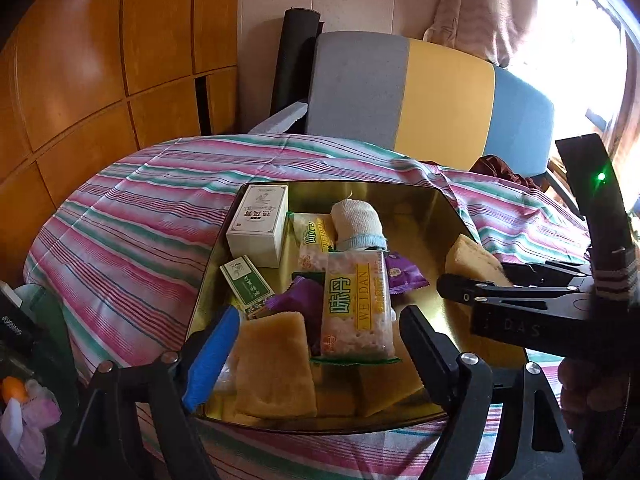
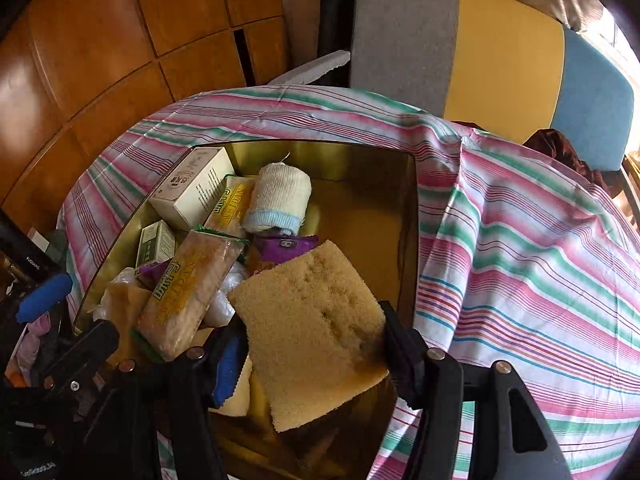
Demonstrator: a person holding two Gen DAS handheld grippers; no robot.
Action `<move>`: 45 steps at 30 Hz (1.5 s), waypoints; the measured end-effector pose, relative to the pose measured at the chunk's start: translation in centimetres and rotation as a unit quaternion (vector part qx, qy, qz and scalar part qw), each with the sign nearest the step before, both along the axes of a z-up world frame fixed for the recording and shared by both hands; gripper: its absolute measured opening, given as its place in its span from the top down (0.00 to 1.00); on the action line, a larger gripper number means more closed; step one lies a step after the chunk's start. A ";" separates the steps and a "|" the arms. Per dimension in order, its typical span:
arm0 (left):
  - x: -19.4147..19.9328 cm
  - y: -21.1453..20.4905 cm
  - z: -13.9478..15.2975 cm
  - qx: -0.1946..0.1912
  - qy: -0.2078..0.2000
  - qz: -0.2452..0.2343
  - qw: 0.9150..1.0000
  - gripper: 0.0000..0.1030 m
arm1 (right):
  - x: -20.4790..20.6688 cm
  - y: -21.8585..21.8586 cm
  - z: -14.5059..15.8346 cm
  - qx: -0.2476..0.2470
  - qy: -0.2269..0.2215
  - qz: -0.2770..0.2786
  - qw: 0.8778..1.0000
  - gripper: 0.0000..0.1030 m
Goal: Organize objects
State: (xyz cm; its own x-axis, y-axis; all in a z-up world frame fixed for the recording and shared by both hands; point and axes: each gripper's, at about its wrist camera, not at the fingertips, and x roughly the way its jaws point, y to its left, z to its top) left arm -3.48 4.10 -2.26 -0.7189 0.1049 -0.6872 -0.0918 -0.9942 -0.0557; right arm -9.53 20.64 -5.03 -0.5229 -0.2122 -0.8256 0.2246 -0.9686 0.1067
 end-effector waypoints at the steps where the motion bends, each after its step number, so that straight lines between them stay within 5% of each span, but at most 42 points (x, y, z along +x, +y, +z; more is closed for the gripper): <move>1: -0.1 -0.2 -0.1 0.001 -0.001 0.001 1.000 0.18 | -0.1 -0.1 -0.3 0.001 -0.001 -0.004 1.000 0.38; 15: -0.6 -0.3 -0.5 0.006 -0.011 -0.002 1.000 0.14 | 0.6 -0.6 -2.3 0.015 -0.010 -0.026 0.999 0.30; 24: -0.5 -0.2 -0.2 0.004 -0.007 -0.005 1.000 0.09 | 2.1 -0.3 -0.3 -0.004 0.028 -0.054 0.998 0.19; 30: 0.1 -0.2 0.3 0.001 0.000 -0.005 1.000 0.00 | 3.6 0.5 0.7 -0.004 0.046 -0.096 0.994 0.19; 45: 2.6 -0.6 1.4 0.032 0.025 -0.023 0.999 0.00 | 8.8 2.4 3.1 0.013 0.095 -0.170 0.981 0.19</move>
